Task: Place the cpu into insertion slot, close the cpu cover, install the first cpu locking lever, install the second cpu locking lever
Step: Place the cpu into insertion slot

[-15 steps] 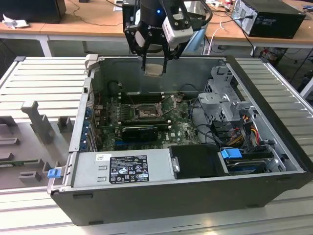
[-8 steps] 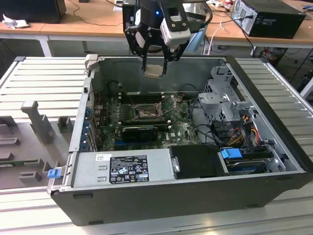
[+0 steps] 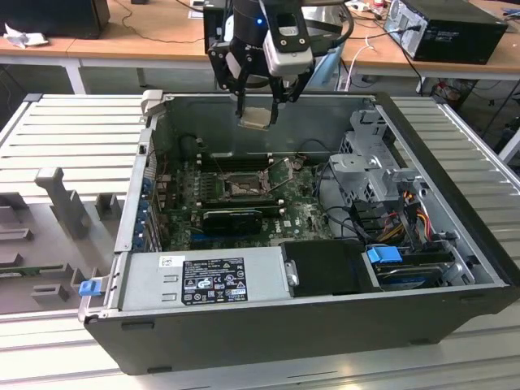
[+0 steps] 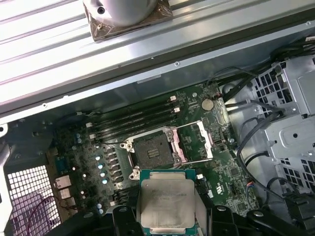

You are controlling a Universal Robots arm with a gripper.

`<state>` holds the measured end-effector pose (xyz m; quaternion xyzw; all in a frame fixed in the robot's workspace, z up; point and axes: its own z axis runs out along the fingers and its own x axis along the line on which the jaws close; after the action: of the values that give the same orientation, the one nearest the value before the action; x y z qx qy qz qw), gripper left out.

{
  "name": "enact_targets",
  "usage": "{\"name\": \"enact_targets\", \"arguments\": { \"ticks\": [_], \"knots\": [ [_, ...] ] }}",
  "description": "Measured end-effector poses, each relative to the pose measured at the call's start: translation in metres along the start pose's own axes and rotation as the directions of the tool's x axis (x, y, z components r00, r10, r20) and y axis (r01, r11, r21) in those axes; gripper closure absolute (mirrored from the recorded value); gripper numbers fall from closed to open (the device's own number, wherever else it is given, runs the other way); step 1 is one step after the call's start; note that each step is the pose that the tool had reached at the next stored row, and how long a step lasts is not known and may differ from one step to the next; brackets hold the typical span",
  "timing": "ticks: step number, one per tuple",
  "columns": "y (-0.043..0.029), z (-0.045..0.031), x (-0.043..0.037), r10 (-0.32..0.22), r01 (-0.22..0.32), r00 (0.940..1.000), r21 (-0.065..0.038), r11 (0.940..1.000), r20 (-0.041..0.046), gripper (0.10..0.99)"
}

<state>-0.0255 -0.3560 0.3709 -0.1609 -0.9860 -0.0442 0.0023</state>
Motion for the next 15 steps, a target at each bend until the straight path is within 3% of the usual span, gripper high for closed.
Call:
{"name": "enact_targets", "arguments": {
  "ticks": [8,15],
  "knots": [
    [0.0000,0.0002,0.0000,0.055,-0.055,0.9985,-0.001,0.9985,0.0048,0.557],
    [0.0000,0.0004,0.0000,0.113,-0.113,0.9936,-0.002,0.9936,0.0098,0.557]
  ]
}}
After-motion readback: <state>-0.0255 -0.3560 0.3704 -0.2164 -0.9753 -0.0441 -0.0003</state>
